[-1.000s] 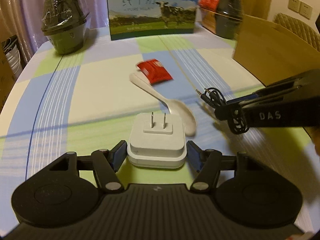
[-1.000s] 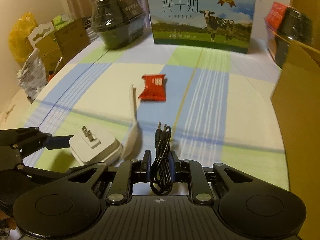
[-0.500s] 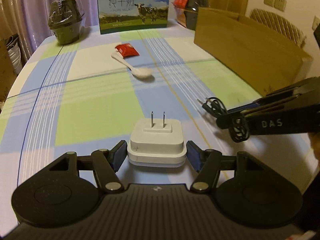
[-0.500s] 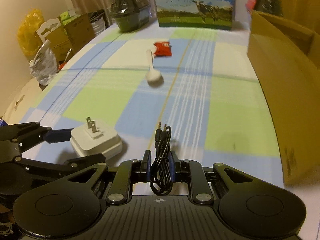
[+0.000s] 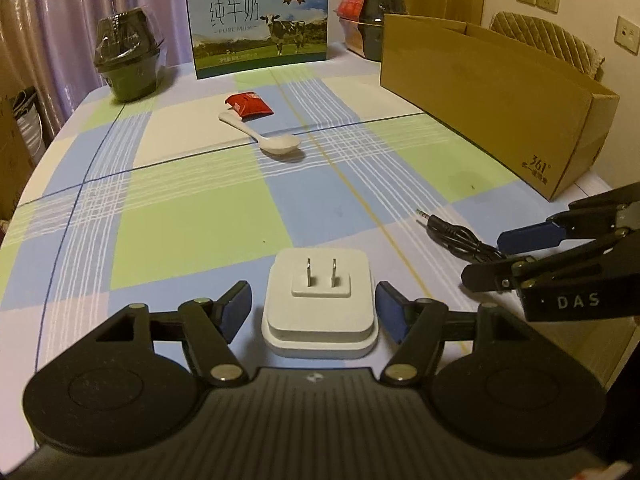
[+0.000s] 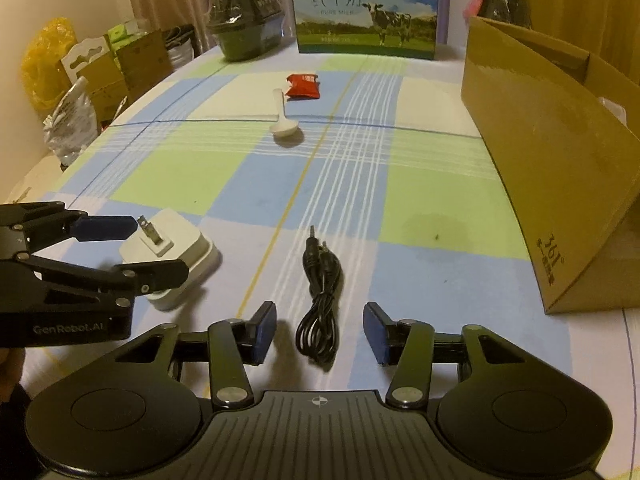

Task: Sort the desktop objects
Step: 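Lift and carry the charger and cable over the cardboard box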

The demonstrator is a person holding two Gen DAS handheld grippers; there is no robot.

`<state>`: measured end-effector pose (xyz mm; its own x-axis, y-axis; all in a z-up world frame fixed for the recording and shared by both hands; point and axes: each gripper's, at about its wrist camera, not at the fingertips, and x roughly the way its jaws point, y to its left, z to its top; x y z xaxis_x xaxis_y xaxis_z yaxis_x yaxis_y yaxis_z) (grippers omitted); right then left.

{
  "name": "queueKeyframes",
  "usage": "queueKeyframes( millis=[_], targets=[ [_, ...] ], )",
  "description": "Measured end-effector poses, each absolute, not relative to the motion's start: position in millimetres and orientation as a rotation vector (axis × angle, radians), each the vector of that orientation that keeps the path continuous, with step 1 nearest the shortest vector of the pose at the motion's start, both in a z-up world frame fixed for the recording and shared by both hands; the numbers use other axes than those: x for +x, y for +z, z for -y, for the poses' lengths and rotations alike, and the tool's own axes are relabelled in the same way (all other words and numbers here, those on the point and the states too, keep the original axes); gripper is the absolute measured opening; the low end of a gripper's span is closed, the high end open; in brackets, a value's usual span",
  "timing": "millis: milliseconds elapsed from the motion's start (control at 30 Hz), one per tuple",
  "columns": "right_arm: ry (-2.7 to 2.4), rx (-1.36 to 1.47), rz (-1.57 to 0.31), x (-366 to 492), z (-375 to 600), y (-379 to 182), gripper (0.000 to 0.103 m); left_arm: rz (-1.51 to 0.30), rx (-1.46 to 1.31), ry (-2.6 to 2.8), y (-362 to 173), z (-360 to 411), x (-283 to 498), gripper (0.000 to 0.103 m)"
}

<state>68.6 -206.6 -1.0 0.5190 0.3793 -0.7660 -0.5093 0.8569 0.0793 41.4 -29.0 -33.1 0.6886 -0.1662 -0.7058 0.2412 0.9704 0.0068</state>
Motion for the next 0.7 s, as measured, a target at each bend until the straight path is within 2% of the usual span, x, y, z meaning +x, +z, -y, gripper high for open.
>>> queueKeyframes(
  millis=[300, 467, 700],
  targets=[
    [0.558, -0.218, -0.804, 60.0, 198.8, -10.7, 0.042, -0.788, 0.115, -0.246, -39.9, 34.7, 40.9, 0.064],
    [0.521, -0.208, -0.796, 60.1, 200.3, -11.1, 0.029, -0.782, 0.108, -0.235, -40.2, 33.2, 40.6, 0.064],
    [0.525, -0.218, -0.798, 58.9, 198.1, -9.8, 0.028, -0.794, 0.115, -0.235, -43.6, 34.6, 43.0, 0.063]
  ],
)
